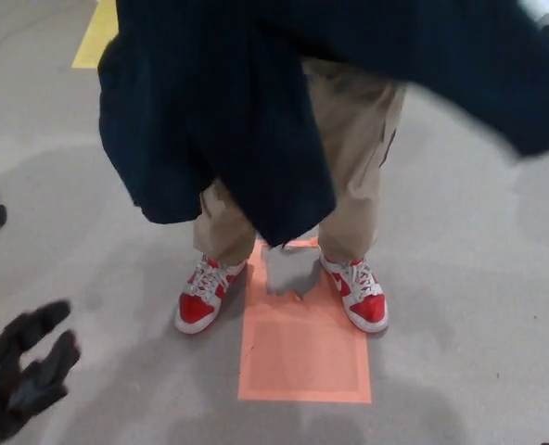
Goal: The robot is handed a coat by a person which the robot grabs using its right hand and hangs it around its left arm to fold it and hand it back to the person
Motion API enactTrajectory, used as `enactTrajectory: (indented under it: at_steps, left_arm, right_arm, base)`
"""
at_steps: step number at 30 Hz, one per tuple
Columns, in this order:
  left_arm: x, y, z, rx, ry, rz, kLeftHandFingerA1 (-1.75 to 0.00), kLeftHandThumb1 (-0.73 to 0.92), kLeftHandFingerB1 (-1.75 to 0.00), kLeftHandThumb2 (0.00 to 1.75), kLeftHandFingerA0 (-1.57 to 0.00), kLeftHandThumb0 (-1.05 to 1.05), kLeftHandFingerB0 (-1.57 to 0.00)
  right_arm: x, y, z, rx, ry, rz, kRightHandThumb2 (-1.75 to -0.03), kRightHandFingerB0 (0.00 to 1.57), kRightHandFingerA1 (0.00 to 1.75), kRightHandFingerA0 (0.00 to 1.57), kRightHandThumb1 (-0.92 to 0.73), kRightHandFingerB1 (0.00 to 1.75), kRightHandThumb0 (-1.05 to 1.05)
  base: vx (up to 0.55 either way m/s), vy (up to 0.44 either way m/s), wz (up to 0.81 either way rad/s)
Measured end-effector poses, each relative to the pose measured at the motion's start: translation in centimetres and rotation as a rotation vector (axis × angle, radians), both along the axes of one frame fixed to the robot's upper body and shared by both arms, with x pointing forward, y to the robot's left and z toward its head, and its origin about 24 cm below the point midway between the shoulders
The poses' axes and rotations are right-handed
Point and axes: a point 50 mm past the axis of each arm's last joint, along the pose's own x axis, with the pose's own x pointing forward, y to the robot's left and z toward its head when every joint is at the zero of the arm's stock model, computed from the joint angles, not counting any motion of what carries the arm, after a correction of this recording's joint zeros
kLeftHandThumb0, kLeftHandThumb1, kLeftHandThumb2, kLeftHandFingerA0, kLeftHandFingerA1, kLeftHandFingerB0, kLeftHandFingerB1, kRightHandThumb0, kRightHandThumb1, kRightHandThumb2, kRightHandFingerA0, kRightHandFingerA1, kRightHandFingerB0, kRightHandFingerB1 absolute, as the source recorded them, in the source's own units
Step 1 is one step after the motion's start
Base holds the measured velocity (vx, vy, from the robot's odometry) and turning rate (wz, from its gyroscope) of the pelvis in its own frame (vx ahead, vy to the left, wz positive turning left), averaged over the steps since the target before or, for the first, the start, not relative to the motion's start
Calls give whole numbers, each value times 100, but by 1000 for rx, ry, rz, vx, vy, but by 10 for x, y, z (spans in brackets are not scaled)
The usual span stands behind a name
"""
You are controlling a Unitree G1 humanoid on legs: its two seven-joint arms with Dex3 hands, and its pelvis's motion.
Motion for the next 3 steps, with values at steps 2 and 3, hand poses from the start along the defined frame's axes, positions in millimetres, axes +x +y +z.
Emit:
enactTrajectory:
  at_steps: [2,3]
  left_arm:
    - [-9,7,-6,7,42,24,-34,73,-32,104,0,-65,0]
    - [-10,8,-7,9,48,27,-34,73,-32,104,0,-65,0]
  right_arm:
    - [0,0,0,-1,2,0,-94,4,19,0,-63,22,-69]
    - [0,0,0,-1,2,0,-94,4,19,0,-63,22,-69]
  base:
    - [0,0,0]
    - [0,0,0]
